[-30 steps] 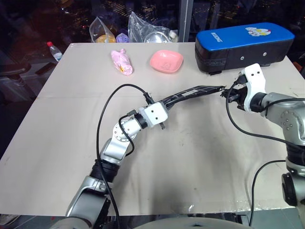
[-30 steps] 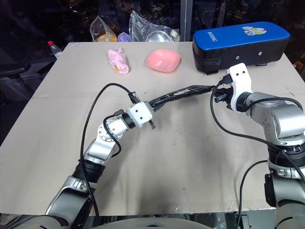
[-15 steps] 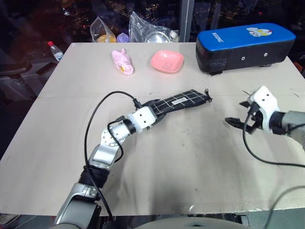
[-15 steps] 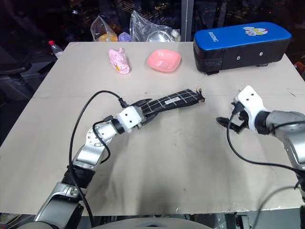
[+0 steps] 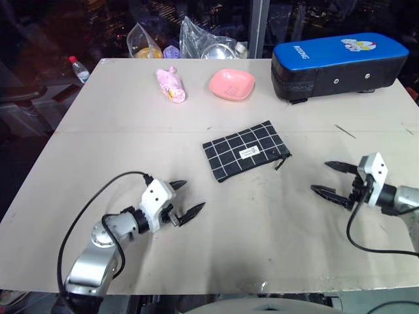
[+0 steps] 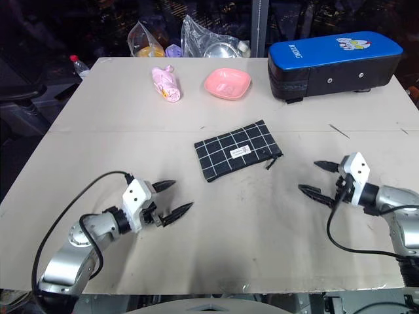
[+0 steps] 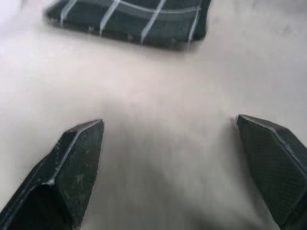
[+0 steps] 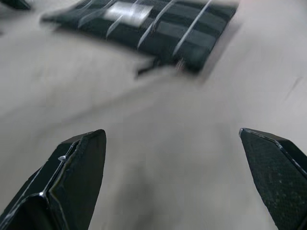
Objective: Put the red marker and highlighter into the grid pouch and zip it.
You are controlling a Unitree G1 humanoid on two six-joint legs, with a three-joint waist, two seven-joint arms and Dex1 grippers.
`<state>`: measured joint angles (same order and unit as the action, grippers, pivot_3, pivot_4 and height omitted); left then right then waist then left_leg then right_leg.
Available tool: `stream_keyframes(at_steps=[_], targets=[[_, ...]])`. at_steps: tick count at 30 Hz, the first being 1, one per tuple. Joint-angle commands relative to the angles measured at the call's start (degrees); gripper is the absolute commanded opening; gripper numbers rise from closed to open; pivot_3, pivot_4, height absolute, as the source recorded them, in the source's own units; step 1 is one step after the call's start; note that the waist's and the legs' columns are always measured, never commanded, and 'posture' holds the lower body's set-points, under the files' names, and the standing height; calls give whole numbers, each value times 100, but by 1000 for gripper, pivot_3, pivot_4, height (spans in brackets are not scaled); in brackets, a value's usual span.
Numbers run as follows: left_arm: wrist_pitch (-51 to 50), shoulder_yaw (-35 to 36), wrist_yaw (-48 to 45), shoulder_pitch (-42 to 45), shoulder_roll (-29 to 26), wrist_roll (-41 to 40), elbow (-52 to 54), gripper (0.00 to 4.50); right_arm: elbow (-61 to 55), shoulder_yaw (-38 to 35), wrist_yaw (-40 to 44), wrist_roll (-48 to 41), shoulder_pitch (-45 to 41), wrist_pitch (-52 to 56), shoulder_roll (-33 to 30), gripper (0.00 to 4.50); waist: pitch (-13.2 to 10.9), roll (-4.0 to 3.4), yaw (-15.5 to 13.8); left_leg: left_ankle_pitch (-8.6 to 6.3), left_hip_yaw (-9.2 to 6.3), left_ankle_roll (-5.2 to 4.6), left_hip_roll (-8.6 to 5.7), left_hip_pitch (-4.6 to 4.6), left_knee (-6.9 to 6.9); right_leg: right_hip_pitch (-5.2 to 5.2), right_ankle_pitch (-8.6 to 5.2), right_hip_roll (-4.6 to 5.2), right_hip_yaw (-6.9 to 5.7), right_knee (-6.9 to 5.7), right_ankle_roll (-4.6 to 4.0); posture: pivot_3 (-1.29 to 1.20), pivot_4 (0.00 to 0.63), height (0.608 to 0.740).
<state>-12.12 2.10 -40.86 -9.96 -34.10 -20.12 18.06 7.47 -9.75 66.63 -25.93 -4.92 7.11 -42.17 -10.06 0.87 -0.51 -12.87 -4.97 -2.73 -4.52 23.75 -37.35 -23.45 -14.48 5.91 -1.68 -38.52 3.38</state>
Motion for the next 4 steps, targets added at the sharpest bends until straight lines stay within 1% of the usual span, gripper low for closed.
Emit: stream_keyframes(at_steps=[1, 4], targets=[[-336, 136, 208, -237, 105, -237, 699, 4470, 282, -262, 481, -243, -82, -391, 6, 4500, 1, -1, -6, 0, 3, 0, 7, -1, -2, 0, 1, -2, 0, 0, -1, 0, 150, 734], [-395, 69, 260, -382, 91, -108, 906, 4470, 453, -271, 620, -298, -137, -502, 49, 4500, 1, -2, -8, 0, 8, 1, 13, -4, 0, 1, 1, -5, 0, 0, -3, 0, 150, 734]])
